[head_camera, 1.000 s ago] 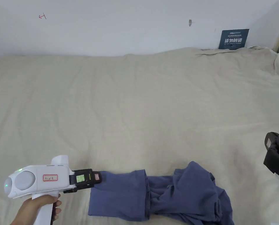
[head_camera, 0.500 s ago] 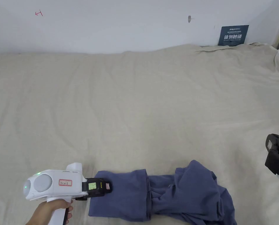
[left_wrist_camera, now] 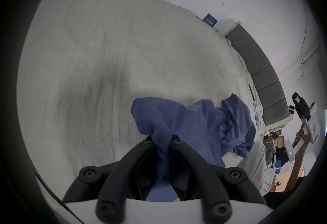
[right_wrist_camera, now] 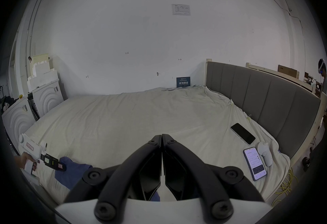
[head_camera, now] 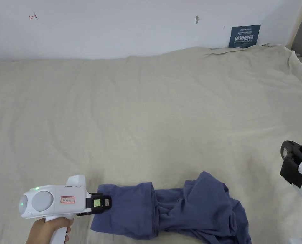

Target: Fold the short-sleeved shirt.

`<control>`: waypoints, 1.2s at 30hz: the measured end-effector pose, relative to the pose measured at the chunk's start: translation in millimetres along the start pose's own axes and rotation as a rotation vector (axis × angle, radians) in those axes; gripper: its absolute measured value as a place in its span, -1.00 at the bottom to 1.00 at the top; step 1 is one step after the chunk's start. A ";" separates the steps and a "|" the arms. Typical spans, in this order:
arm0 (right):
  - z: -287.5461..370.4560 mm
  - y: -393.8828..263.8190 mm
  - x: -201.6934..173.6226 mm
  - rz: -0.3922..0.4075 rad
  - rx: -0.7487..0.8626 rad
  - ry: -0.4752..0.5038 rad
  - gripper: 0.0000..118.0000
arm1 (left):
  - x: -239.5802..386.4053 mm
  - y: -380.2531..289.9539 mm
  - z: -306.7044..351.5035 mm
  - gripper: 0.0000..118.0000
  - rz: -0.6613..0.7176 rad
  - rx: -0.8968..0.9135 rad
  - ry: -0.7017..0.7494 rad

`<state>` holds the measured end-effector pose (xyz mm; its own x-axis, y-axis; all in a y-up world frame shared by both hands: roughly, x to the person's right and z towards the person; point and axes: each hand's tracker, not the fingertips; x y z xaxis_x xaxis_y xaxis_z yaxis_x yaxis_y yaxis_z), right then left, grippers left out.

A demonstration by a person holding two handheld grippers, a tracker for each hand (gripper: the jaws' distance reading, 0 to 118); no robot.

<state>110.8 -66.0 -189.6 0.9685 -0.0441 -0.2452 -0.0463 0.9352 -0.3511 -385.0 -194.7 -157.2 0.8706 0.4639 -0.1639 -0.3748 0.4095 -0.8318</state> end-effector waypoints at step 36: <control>16.0 3.0 14.7 -0.015 0.035 0.016 -1.00 | 140.0 25.1 -2.6 -0.82 -0.129 -0.152 0.002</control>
<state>128.8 -58.2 -179.8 0.9649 -0.0633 -0.2550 -0.0234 0.9460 -0.3232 -271.8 -121.6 -202.4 0.9092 0.4132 -0.0516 -0.2074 0.3418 -0.9166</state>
